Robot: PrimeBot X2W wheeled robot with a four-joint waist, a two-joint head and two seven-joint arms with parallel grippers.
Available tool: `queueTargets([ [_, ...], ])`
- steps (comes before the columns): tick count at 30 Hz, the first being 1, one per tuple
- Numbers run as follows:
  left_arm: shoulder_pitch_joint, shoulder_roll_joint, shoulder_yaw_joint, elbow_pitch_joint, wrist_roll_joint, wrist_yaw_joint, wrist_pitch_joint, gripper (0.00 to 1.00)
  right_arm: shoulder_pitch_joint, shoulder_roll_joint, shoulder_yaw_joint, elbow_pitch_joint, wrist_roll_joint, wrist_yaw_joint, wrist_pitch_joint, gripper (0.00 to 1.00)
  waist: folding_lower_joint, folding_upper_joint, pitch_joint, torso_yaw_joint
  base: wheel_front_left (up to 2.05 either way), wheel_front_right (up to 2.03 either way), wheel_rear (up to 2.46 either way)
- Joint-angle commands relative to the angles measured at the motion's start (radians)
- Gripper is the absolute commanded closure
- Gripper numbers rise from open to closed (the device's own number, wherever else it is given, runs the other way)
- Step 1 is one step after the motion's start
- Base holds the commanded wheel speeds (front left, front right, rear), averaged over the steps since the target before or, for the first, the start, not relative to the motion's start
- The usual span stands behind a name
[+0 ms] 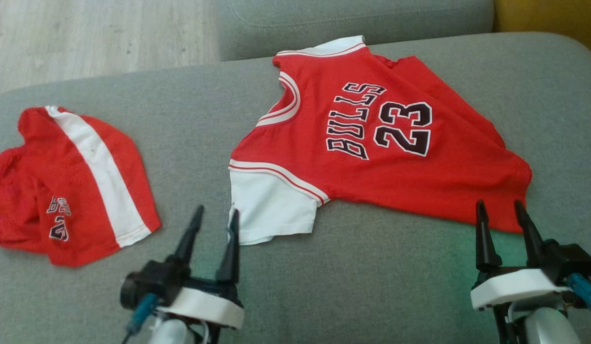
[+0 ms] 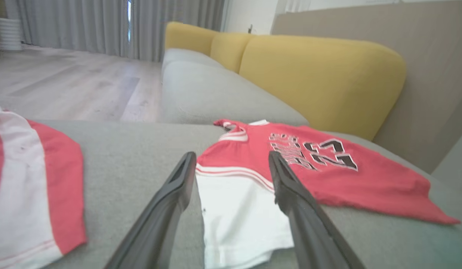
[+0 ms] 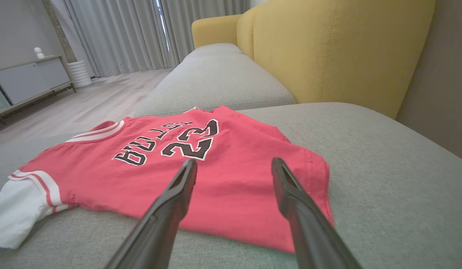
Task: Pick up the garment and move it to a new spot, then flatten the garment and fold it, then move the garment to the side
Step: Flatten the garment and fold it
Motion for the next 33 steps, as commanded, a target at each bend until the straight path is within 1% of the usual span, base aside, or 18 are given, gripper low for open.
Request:
queueTargets([
  [1, -0.058, 0.005, 0.004, 0.013, 0.023, -0.007, -0.005, 0.00, -0.045, -0.008, 0.014, -0.035, -0.002, -0.001, -0.014, 0.00, 0.0000, 0.0000, 0.010, -0.008, 0.00, 0.00, 0.00],
  [6, -0.100, 0.005, -0.037, 0.111, 0.031, -0.010, 0.037, 0.00, -0.051, -0.008, 0.009, -0.036, -0.002, -0.001, -0.014, 0.00, 0.0000, 0.0000, 0.028, -0.022, 0.00, 0.00, 0.00],
  [8, -0.116, 0.005, -0.038, 0.145, 0.038, 0.009, 0.057, 0.00, -0.054, -0.008, 0.010, -0.037, -0.002, -0.001, -0.014, 0.00, 0.0000, 0.0000, 0.035, -0.027, 0.00, 0.00, 0.00],
  [9, -0.116, 0.005, -0.038, 0.145, 0.038, 0.009, 0.057, 0.00, -0.054, -0.008, 0.010, -0.037, -0.002, -0.001, -0.014, 0.00, 0.0000, 0.0000, 0.035, -0.027, 0.00, 0.00, 0.00],
  [14, -0.151, 0.006, -0.030, 0.229, 0.049, 0.071, 0.125, 0.00, -0.067, -0.008, 0.013, -0.037, 0.002, -0.001, -0.014, 0.00, 0.0000, 0.0000, 0.049, -0.038, 0.00, 0.00, 0.00],
  [20, -0.173, 0.007, -0.029, 0.295, 0.054, 0.115, 0.188, 0.00, -0.078, -0.008, 0.018, -0.035, 0.008, -0.001, -0.014, 0.00, 0.0000, 0.0000, 0.057, -0.049, 0.00, 0.00, 0.00],
  [23, -0.182, 0.007, -0.030, 0.313, 0.047, 0.122, 0.204, 0.00, -0.082, -0.008, 0.020, -0.034, 0.011, -0.001, -0.014, 0.00, 0.0000, 0.0000, 0.060, -0.052, 0.00, 0.00, 0.00],
  [27, -0.191, 0.007, -0.035, 0.333, 0.035, 0.117, 0.233, 0.00, -0.085, -0.008, 0.020, -0.032, 0.012, -0.001, -0.014, 0.00, 0.0000, 0.0000, 0.067, -0.055, 0.00, 0.00, 0.00],
  [28, -0.192, 0.007, -0.036, 0.337, 0.030, 0.113, 0.240, 0.39, -0.085, -0.008, 0.019, -0.029, 0.011, -0.001, -0.014, 0.00, 0.0000, 0.0000, 0.068, -0.055, 0.00, 0.00, 0.00],
  [29, -0.194, 0.007, -0.037, 0.339, 0.026, 0.109, 0.243, 0.85, -0.086, -0.008, 0.016, -0.026, 0.010, -0.001, -0.014, 0.00, 0.0000, 0.0000, 0.069, -0.056, 0.00, 0.00, 0.00],
  [30, -0.195, 0.007, -0.038, 0.338, 0.023, 0.106, 0.242, 1.00, -0.087, -0.008, 0.012, -0.022, 0.009, -0.001, -0.014, 0.00, 0.0000, 0.0000, 0.069, -0.056, 0.00, 0.00, 0.00],
  [33, -0.197, 0.007, -0.033, 0.322, 0.012, 0.102, 0.209, 1.00, -0.089, -0.008, -0.013, 0.004, -0.004, -0.001, -0.014, 0.00, 0.0000, 0.0000, 0.068, -0.055, 0.00, 0.00, 0.00],
])
